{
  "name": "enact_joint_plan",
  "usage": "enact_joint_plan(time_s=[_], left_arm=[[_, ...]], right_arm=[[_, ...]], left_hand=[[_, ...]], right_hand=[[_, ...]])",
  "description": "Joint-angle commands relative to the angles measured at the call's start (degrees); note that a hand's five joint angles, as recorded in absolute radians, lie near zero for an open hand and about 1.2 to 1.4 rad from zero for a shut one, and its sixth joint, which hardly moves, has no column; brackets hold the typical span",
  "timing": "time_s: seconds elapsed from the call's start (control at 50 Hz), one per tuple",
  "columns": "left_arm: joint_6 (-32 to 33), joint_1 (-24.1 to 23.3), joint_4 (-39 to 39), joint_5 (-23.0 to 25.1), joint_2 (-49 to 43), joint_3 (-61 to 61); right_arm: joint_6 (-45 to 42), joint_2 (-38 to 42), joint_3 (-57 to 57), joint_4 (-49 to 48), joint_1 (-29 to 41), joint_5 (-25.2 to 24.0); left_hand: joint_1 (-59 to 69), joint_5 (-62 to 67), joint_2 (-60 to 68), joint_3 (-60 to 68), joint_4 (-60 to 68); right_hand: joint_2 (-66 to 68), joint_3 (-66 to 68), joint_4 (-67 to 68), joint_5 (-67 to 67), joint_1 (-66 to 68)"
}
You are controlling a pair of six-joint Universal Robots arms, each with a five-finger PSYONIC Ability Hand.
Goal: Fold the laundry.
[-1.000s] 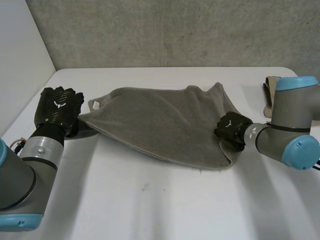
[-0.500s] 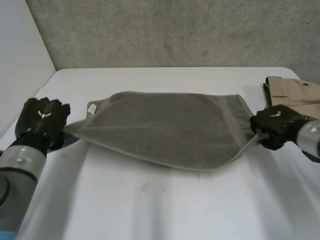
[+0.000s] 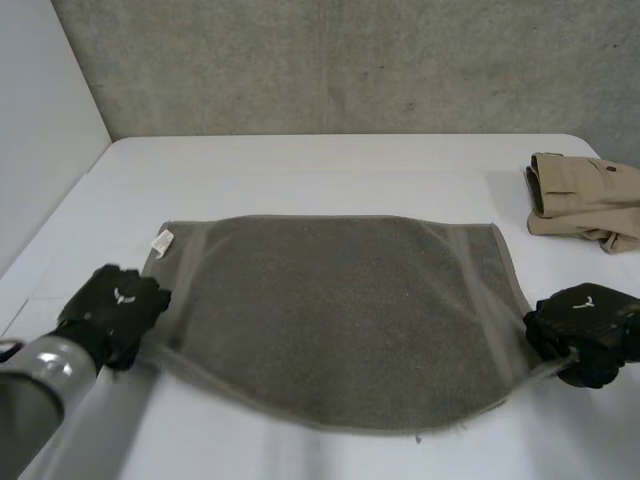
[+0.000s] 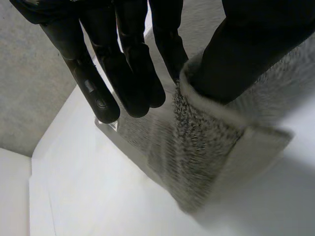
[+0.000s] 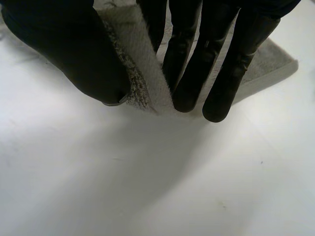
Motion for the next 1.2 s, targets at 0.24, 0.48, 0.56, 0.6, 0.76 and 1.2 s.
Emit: enact_joint_plan(time_s=[0.24,0.48,0.56,0.6,0.76,1.2], left_arm=[[-1.15,-4.33,18.21,-0.33,-32.05,31.74],[-2.12,-5.47,19.36,-6.40,-51.21,57.05],[-2.12,-5.82,19.62,-6.66,-55.61,62.42],[-2.21,-5.91,19.62,-6.49,-57.37,64.27],[-2.29,-9.16,19.80,-6.58,-56.85,62.08],[-17.05,-9.34,19.80,-5.96,-25.74,23.59]], right_arm=[[24.30,19.39,-22.20,-27.22,11.45,17.56],[25.45,36.97,-43.99,-31.71,19.45,26.88],[25.01,43.12,-51.99,-32.24,20.25,29.25],[24.84,45.49,-55.15,-32.24,20.25,30.39],[25.62,44.65,-57.38,-30.74,22.09,37.00],[31.42,18.35,-15.36,-30.91,16.21,23.28]], left_hand=[[14.51,13.68,11.21,11.55,11.15],[14.51,13.68,11.21,11.55,11.15],[14.51,13.68,11.21,11.55,11.15],[-3.52,-4.35,-6.83,-6.49,-6.89],[-55.49,-56.32,-58.79,-58.45,-58.85],[-55.49,-56.32,-58.79,-58.45,-58.85]], right_hand=[[13.29,12.50,11.96,13.17,23.65],[13.29,12.50,11.96,13.17,23.65],[13.29,12.50,11.96,13.17,23.65],[13.29,12.50,11.96,13.17,23.65],[-56.71,-57.50,-58.04,-56.83,-46.35],[-51.76,-52.56,-53.10,-51.88,-41.40]])
